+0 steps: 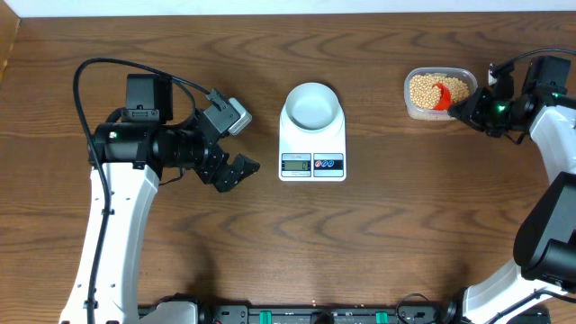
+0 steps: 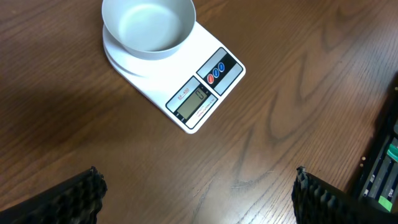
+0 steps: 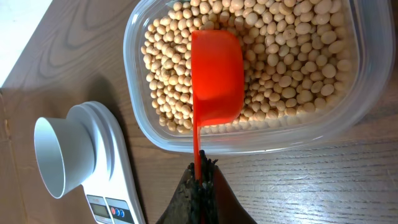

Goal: Scoop item into bowl and weigh 50g on scale
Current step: 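Drag the red scoop through the soybeans with the right gripper to fill it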

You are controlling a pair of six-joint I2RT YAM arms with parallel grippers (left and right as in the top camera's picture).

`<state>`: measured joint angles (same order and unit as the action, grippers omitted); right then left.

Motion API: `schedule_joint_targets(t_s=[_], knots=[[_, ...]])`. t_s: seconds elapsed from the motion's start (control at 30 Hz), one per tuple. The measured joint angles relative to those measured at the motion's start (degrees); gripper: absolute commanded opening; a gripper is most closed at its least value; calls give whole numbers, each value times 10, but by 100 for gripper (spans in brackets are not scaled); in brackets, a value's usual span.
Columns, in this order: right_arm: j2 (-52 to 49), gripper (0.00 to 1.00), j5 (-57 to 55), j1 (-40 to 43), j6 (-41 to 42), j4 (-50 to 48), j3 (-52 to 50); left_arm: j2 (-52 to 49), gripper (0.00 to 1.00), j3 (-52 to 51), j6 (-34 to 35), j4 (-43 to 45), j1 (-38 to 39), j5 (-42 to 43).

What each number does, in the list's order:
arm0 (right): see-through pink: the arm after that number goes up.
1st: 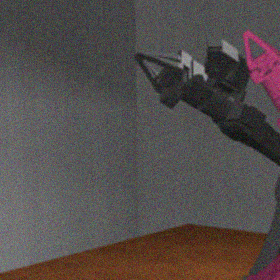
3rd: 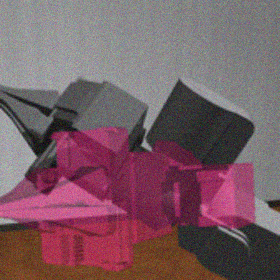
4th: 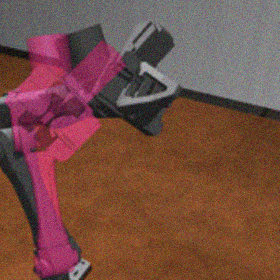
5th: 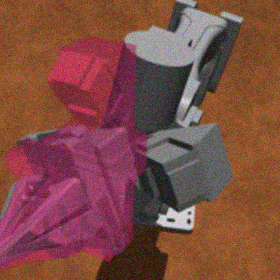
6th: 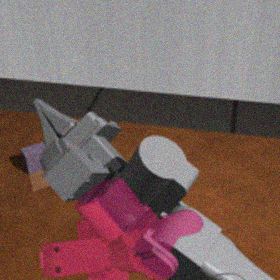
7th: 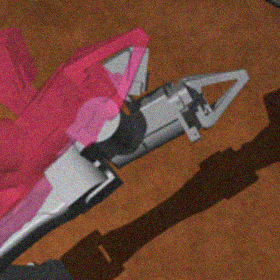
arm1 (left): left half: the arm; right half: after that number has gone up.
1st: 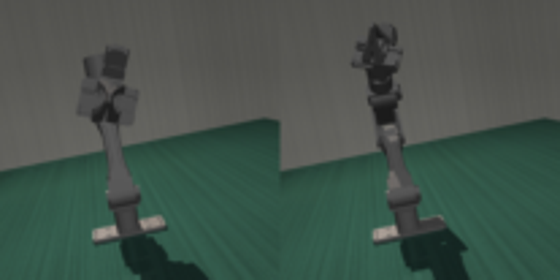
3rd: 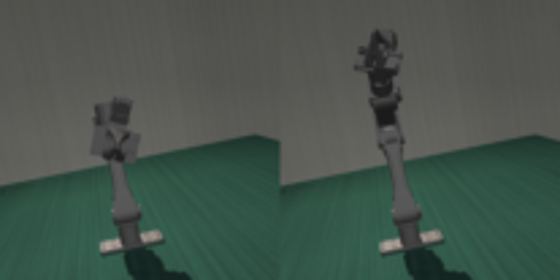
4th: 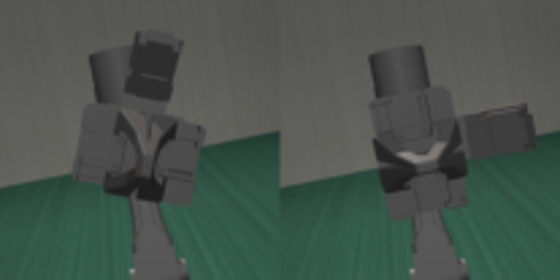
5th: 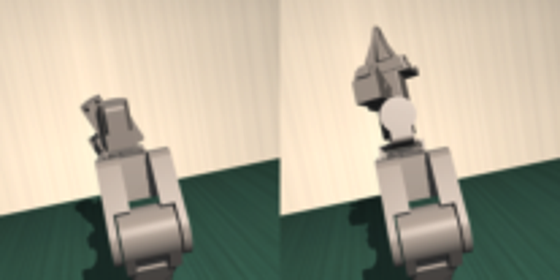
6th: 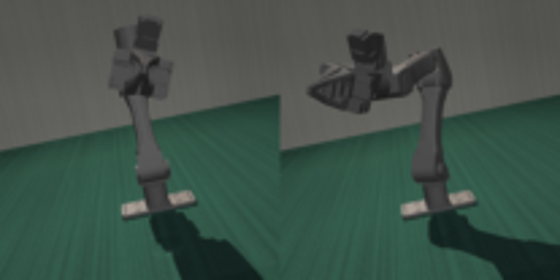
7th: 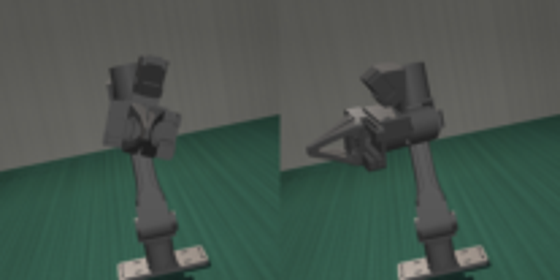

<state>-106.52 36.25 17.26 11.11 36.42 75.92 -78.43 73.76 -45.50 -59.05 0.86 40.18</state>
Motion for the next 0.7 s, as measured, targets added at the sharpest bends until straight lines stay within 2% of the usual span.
schedule_joint_targets(t_s=[0.7], knots=[[-16, 1, 46, 26, -5, 0, 0, 0, 98, 0, 0, 0, 0, 0]])
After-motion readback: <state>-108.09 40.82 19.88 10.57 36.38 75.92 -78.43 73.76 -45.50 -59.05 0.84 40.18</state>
